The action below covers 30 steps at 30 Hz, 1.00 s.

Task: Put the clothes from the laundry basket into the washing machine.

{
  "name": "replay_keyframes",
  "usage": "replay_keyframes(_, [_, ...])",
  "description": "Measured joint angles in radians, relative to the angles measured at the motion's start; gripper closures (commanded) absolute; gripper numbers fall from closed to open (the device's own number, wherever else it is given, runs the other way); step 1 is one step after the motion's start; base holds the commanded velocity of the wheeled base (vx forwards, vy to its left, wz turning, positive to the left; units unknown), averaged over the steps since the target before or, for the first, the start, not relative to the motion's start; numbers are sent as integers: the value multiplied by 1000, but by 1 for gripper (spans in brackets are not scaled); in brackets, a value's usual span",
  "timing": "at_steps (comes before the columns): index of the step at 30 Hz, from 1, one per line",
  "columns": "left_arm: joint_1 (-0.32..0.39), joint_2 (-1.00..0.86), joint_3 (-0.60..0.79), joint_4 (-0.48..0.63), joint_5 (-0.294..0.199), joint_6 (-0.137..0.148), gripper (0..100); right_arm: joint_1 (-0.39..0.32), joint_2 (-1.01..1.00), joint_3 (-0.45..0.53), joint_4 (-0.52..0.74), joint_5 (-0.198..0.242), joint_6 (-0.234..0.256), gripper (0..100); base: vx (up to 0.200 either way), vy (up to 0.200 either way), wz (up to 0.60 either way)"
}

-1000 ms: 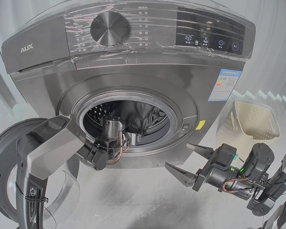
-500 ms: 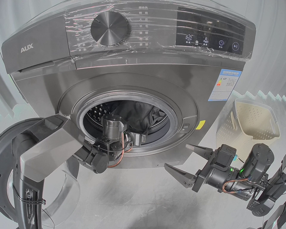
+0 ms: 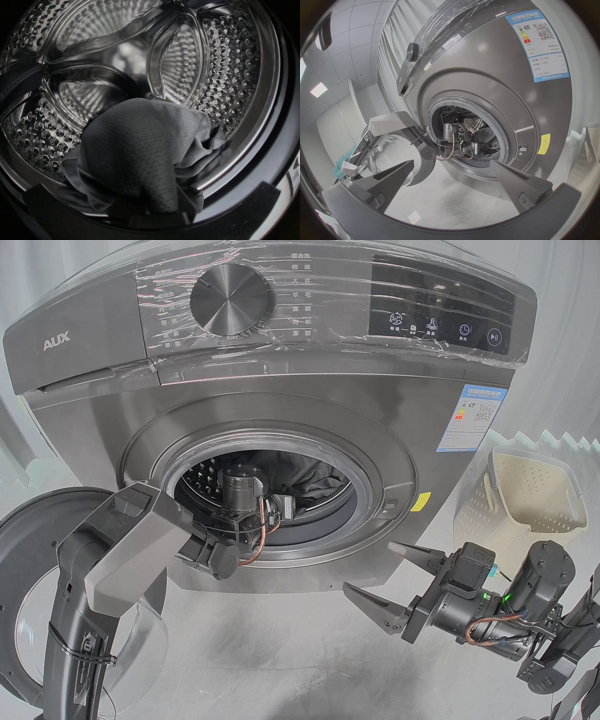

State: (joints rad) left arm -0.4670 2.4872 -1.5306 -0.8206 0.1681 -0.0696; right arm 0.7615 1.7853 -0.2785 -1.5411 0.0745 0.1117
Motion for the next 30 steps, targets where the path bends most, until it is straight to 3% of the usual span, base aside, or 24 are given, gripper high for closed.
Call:
replay_keyframes(5, [23,45,-104,9,28,-10,100,0,0,-2,0,0,0,0,0,0,0])
replay_keyframes(13, [44,143,-388,4,81,-44,100,-1,0,-4,0,0,0,0,0,0,0])
replay_keyframes(18, [43,194,-444,7,92,-52,100,-2,0,-5,0,0,0,0,0,0,0])
replay_keyframes(19, [43,199,-436,7,93,-51,0,-2,0,-5,0,0,0,0,0,0,0])
replay_keyframes(30, [34,154,-309,2,93,-57,0,-4,2,-10,0,0,0,0,0,0,0])
